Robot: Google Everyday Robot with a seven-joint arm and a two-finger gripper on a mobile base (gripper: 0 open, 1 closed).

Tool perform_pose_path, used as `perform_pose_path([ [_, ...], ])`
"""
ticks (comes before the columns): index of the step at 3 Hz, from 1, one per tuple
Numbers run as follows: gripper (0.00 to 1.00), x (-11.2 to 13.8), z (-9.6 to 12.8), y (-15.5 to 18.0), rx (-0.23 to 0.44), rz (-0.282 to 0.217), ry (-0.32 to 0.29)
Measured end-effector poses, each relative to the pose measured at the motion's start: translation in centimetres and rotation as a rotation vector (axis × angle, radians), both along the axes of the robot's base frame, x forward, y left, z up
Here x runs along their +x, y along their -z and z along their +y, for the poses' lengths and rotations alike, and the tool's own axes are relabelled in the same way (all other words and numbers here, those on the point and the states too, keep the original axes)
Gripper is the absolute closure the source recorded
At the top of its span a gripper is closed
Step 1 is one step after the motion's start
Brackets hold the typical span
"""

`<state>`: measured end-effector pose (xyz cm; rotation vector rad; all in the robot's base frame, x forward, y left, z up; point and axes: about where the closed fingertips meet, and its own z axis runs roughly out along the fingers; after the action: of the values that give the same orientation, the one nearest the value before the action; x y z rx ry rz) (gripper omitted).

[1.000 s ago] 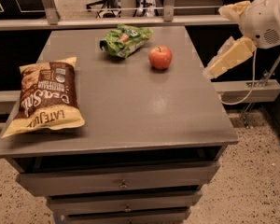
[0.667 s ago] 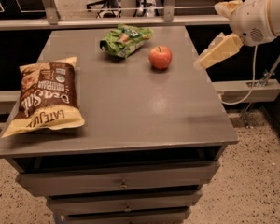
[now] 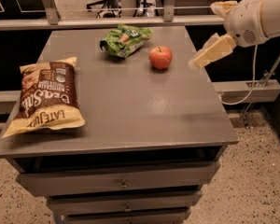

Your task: Move green rice chip bag near brown chip bag

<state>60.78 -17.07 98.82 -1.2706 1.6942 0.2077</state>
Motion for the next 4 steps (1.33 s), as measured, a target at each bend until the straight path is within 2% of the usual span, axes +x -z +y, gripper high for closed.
perform_pose_path([
  [1, 0.00, 2.8, 2.5, -0.2, 0.036, -0.049, -0.042],
  [2, 0.00, 6.7, 6.1, -0.2, 0.065, -0.107, -0.109],
  [3, 0.00, 9.7, 9.1, 1.2, 0.067, -0.130, -0.154],
  [4, 0.00, 12.2, 12.0, 2.8, 0.077, -0.136, -0.174],
])
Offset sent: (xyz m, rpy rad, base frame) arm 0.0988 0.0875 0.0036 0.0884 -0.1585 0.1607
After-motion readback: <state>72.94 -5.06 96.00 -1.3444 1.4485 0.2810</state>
